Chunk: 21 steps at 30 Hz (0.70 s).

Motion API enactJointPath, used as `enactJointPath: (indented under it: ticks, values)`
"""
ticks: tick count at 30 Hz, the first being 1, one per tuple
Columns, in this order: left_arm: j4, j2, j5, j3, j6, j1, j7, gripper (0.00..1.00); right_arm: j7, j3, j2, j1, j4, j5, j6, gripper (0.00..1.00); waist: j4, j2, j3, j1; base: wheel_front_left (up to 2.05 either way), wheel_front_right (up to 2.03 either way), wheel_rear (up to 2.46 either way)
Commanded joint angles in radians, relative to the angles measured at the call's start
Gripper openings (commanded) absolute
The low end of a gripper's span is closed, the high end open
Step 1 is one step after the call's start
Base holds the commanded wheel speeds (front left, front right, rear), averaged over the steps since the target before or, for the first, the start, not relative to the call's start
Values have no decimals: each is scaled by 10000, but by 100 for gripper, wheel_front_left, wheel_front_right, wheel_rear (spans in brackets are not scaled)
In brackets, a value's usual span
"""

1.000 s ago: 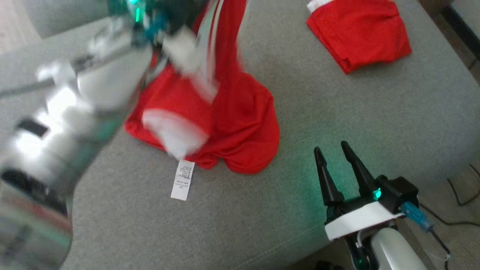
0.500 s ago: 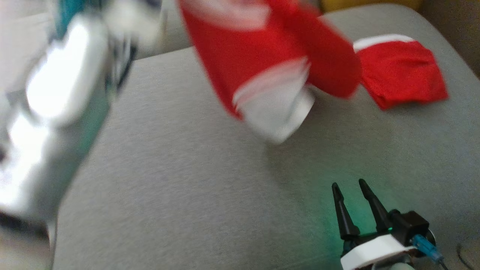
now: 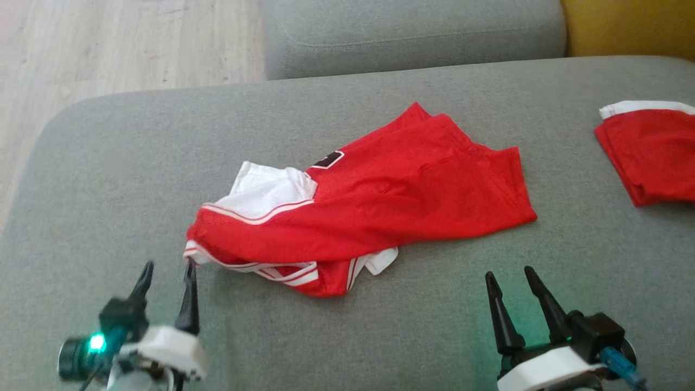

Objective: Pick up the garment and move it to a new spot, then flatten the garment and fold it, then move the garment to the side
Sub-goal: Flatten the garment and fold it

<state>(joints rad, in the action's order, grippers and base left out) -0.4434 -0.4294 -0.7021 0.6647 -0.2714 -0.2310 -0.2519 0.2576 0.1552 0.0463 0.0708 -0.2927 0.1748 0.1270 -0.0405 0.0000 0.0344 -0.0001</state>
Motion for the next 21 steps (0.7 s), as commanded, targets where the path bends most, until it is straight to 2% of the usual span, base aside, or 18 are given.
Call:
enactJointPath:
  ticks: [1, 4, 6, 10, 11, 15, 21]
  values:
    - [452, -373, -73, -676, -115, -188, -95, 100, 42, 191, 39, -97, 336, -54, 37, 100, 35, 0, 10, 1, 0, 0, 0]
    - [832, -804, -59, -1040, -266, 409, -96, 100, 42, 199, 39, -113, 346, -68, 37, 100, 35, 0, 97, 1, 0, 0, 0]
    - [1199, -1269, 53, -1218, -207, 440, -97, 100, 42, 185, 39, -183, 359, -89, 37, 100, 31, 0, 222, 1, 0, 0, 0]
    - [2233, -2230, 481, -1493, -174, -496, 195, 100, 42, 170, 74, -317, 357, -130, 37, 100, 49, 0, 516, 1, 0, 0, 0]
    - [2490, -2421, 649, -1408, -8, -890, 397, 100, 42, 185, 85, -340, 355, -141, 37, 100, 49, 0, 593, 1, 0, 0, 0]
    - [2839, -2716, 1080, -724, 1141, -2657, 1717, 100, 42, 304, 148, -548, 356, -163, 37, 100, -20, 0, 936, 1, 0, 0, 0]
    - [1605, -2282, 728, 4, 2821, -4874, 3891, 100, 42, 427, 198, -1008, 393, -150, 37, 100, -406, 0, 1525, 1, 0, 0, 0]
